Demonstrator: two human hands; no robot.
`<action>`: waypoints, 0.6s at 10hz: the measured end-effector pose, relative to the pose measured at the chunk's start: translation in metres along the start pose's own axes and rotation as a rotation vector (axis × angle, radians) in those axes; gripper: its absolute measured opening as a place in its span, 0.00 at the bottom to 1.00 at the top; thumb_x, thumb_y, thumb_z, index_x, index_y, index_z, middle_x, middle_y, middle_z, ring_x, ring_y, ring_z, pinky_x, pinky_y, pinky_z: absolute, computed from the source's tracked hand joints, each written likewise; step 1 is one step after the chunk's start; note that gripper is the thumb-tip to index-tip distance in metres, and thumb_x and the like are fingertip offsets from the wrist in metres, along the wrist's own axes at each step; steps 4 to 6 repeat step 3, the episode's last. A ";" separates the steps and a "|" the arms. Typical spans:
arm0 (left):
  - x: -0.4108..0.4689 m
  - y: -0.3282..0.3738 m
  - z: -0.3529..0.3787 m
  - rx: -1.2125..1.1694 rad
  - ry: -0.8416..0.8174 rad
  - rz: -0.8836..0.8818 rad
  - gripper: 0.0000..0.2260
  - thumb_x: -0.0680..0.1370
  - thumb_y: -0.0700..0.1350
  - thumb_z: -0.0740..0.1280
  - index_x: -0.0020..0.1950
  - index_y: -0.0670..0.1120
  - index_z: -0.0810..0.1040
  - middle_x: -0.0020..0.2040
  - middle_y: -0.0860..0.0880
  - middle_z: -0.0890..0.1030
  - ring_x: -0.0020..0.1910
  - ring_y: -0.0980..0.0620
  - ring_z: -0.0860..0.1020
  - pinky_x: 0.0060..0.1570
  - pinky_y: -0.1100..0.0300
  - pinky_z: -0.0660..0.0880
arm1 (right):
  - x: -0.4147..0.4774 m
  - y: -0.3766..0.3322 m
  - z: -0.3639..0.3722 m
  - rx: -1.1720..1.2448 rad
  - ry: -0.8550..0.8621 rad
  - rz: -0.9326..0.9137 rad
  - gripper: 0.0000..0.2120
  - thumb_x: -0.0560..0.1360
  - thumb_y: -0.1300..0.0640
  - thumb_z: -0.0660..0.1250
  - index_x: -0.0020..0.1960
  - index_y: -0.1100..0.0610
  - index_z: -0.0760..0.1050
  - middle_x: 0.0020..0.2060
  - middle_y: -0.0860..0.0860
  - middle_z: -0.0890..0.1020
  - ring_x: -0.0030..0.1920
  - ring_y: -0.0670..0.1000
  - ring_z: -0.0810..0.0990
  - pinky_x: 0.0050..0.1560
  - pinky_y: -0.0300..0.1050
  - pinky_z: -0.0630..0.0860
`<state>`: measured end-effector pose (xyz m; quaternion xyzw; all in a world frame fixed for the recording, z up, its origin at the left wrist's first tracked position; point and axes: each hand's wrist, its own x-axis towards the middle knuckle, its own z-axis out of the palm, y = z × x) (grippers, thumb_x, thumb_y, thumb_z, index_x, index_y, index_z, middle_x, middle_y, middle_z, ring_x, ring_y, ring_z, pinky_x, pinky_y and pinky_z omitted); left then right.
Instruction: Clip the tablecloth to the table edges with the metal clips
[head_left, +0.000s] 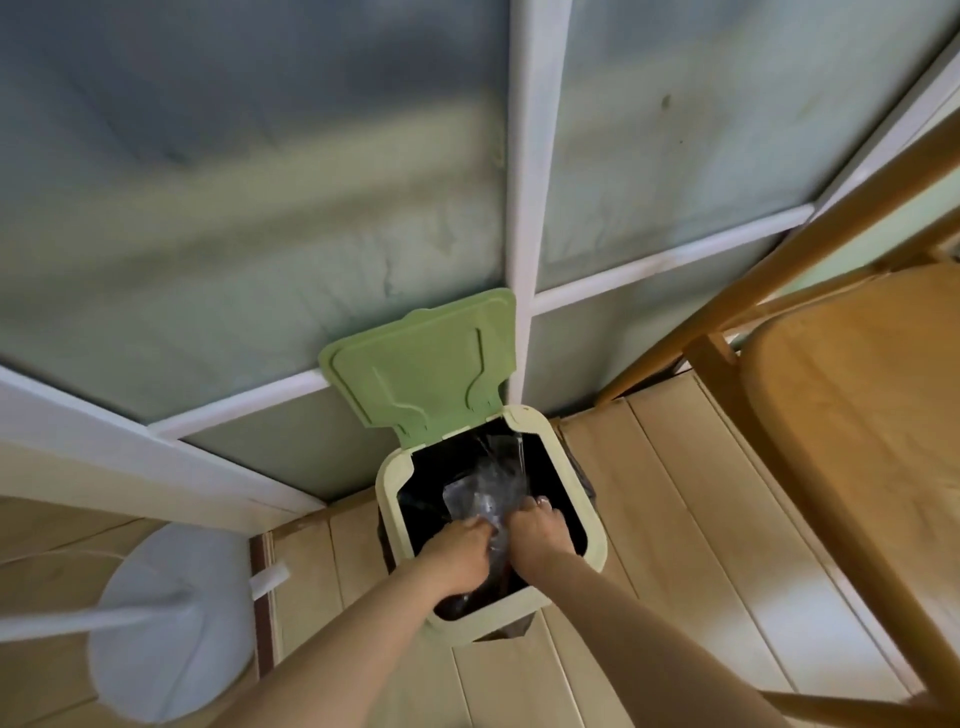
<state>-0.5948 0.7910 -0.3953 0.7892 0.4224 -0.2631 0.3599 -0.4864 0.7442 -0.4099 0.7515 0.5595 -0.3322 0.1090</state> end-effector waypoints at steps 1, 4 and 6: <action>-0.004 0.005 0.004 0.139 0.021 0.017 0.16 0.81 0.44 0.55 0.67 0.43 0.69 0.67 0.44 0.70 0.66 0.44 0.68 0.60 0.52 0.68 | -0.007 -0.005 -0.005 -0.148 0.000 -0.016 0.11 0.78 0.58 0.59 0.58 0.55 0.75 0.56 0.54 0.80 0.59 0.55 0.76 0.57 0.47 0.69; -0.049 0.023 -0.022 -0.012 0.065 0.024 0.14 0.80 0.46 0.57 0.64 0.45 0.71 0.65 0.46 0.72 0.62 0.46 0.72 0.59 0.52 0.71 | -0.063 -0.002 -0.049 0.193 0.048 -0.002 0.13 0.77 0.60 0.59 0.56 0.55 0.78 0.54 0.53 0.81 0.55 0.56 0.79 0.52 0.46 0.74; -0.049 0.023 -0.022 -0.012 0.065 0.024 0.14 0.80 0.46 0.57 0.64 0.45 0.71 0.65 0.46 0.72 0.62 0.46 0.72 0.59 0.52 0.71 | -0.063 -0.002 -0.049 0.193 0.048 -0.002 0.13 0.77 0.60 0.59 0.56 0.55 0.78 0.54 0.53 0.81 0.55 0.56 0.79 0.52 0.46 0.74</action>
